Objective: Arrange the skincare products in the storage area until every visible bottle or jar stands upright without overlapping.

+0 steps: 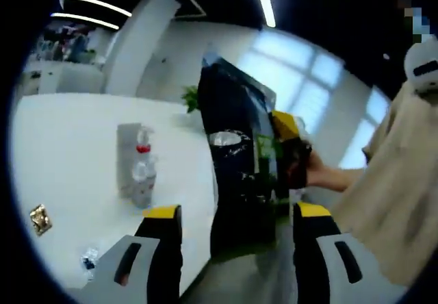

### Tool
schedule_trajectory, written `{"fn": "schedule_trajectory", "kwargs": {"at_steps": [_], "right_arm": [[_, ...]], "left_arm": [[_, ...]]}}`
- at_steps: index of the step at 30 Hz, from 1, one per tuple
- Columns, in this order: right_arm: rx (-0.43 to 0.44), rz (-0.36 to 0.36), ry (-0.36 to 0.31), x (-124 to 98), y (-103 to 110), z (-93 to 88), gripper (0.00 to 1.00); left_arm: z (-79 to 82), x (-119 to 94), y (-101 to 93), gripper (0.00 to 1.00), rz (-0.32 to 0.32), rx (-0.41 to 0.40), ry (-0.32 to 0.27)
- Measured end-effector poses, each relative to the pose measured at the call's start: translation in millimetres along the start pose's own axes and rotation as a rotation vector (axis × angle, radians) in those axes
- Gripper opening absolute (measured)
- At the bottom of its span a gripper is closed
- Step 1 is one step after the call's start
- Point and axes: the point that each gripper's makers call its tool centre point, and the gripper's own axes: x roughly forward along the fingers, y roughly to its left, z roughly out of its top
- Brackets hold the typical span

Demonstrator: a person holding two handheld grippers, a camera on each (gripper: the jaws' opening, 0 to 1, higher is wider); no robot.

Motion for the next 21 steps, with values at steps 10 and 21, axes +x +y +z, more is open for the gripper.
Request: {"fn": "schedule_trajectory", "kwargs": {"at_steps": [10,21], "right_arm": [[-0.047,-0.110,-0.043,-13,-23,17.3,0.06],[0.102,-0.048,-0.093,1,-18,-7.0,0.45]], "left_arm": [[14.7,-5,-21.6,0.00,-0.072,-0.086,-0.139],[39.5,-14,-42.6,0.00,-0.131,-0.097,-0.266]]}}
